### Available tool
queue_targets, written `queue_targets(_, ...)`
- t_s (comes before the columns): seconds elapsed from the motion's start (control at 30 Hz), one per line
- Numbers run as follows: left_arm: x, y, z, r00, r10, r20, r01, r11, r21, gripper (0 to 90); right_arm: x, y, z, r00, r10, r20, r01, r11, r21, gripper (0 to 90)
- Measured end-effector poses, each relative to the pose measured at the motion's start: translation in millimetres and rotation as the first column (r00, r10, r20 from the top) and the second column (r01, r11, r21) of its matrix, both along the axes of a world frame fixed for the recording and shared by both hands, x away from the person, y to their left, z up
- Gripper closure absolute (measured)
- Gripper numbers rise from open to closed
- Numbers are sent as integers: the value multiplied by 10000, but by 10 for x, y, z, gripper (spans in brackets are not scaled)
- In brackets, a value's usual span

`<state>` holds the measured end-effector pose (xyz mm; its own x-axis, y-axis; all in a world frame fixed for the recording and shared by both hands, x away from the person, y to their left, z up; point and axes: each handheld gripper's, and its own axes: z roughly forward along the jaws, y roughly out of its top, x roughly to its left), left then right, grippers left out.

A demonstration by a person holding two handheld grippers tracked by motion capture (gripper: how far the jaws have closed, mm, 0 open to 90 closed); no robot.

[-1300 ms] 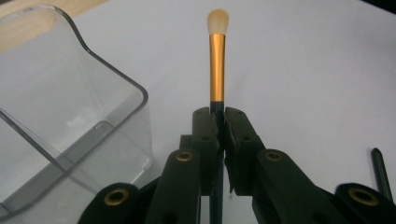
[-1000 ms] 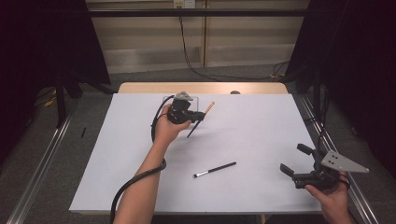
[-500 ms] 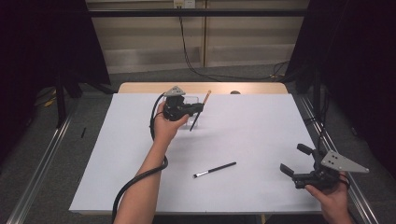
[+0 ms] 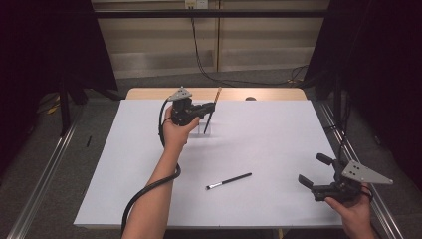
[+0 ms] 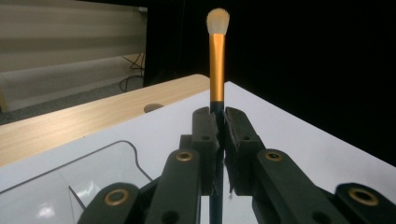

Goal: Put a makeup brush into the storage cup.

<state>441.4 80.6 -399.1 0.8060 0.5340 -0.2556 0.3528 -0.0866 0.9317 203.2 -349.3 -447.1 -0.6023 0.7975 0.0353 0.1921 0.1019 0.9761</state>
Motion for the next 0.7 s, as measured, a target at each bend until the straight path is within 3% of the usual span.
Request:
queue_targets(0.4,-14,-21,143,9958,470,787,-438,9982,-411,836,1,-1,-3,10000,-12,-11,12,10000,-12,0)
queue_targets(0.7,28,-5,206,9897,1068,955,-1014,9931,-590,837,0,-6,-3,10000,6,-5,-6,10000,-24,0)
